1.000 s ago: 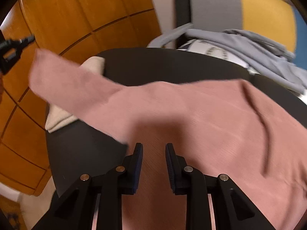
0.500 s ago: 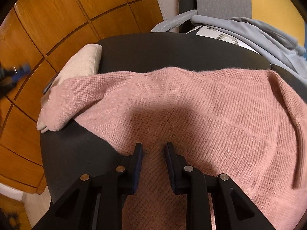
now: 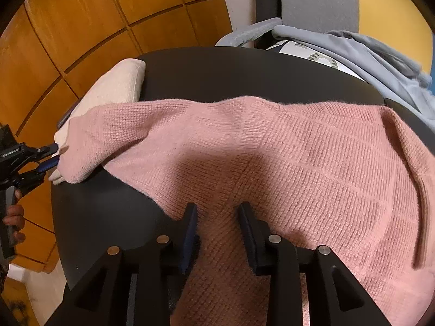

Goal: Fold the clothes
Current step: 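Grasp the pink sweater sleeve with the left gripper and lift it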

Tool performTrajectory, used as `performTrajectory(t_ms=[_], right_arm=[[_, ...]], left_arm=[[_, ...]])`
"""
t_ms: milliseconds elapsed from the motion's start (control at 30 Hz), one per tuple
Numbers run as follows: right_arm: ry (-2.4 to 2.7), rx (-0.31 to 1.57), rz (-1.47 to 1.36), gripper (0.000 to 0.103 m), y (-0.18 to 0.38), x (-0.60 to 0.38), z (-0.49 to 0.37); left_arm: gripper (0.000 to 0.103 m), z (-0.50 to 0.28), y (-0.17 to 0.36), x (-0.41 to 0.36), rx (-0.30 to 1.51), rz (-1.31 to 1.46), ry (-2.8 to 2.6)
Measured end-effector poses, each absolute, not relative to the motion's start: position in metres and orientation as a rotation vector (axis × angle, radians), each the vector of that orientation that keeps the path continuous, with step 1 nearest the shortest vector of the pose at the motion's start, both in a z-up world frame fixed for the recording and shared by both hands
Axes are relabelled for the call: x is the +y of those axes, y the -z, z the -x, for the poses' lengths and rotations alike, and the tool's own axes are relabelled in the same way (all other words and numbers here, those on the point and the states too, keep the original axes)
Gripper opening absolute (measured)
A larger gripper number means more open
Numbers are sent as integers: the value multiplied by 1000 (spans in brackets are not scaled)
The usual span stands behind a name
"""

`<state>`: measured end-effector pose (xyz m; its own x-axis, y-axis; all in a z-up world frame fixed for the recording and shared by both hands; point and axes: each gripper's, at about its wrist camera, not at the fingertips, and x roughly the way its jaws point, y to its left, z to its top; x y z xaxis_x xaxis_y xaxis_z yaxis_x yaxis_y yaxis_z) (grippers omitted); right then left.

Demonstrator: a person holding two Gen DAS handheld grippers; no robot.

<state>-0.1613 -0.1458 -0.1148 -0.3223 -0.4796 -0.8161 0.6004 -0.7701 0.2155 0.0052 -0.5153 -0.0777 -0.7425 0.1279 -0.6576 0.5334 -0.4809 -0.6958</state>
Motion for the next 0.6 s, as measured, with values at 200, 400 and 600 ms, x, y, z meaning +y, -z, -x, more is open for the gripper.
performTrajectory(t_ms=[200, 400, 600], right_arm=[[2104, 144, -1246, 35, 114, -142, 164], [2097, 148, -1236, 47, 114, -146, 161], [2106, 237, -1209, 49, 114, -154, 153]], left_arm=[[29, -45, 63, -493, 1441, -701, 2217], [32, -42, 91, -489, 1531, -783, 2128], [32, -21, 97, -479, 1694, -734, 2150]])
